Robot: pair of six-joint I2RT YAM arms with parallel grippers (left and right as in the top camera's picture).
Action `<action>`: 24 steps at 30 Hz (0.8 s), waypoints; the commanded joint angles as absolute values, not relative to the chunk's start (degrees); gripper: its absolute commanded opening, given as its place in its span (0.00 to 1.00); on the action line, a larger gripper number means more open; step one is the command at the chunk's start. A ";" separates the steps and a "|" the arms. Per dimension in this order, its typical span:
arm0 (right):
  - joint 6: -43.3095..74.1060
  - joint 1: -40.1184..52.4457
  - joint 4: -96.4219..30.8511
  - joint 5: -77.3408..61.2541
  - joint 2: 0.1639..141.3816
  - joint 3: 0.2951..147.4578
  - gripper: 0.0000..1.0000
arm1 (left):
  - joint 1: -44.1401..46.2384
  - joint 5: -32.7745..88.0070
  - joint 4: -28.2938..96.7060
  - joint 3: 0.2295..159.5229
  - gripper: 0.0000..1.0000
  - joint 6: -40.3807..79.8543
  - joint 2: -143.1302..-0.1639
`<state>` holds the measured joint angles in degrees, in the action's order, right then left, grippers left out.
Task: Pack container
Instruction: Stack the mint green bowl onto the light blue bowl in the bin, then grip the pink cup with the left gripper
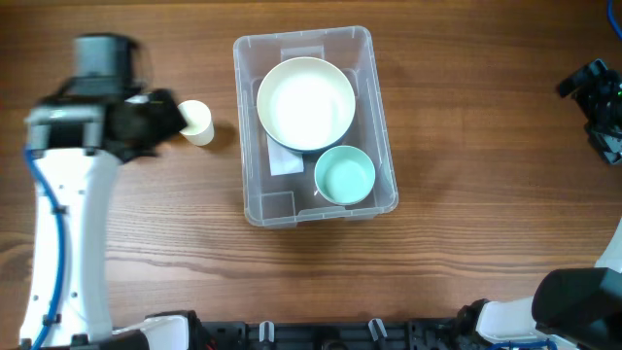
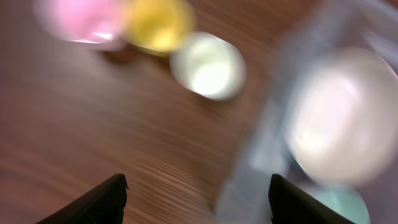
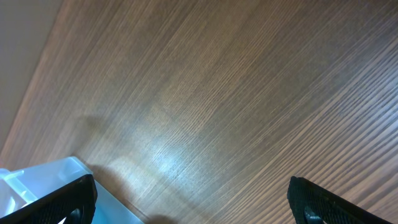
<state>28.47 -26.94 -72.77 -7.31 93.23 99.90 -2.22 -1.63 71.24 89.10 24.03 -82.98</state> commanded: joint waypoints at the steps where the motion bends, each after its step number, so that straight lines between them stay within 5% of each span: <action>1: 28.62 -26.98 -72.64 -7.53 93.97 99.83 1.00 | -18.81 0.54 71.33 89.25 0.77 22.74 -86.80; 6: 28.64 -26.98 -72.64 -7.53 93.97 99.83 1.00 | -29.74 6.79 65.14 89.25 0.75 22.17 -95.37; 18: 28.67 -26.98 -72.64 -7.55 93.97 99.83 1.00 | -30.00 10.28 50.63 89.25 0.68 19.73 -115.94; 20: 28.62 -26.98 -72.64 -7.53 93.97 99.83 1.00 | -30.00 12.75 49.50 89.25 0.58 19.70 -117.97; 24: 28.64 -26.98 -72.64 -7.53 93.97 99.83 1.00 | -30.02 13.67 48.84 89.27 0.20 19.75 -118.08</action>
<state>28.49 -26.94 -72.79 -7.31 93.23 99.88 -30.28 11.11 49.30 89.08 20.40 -118.34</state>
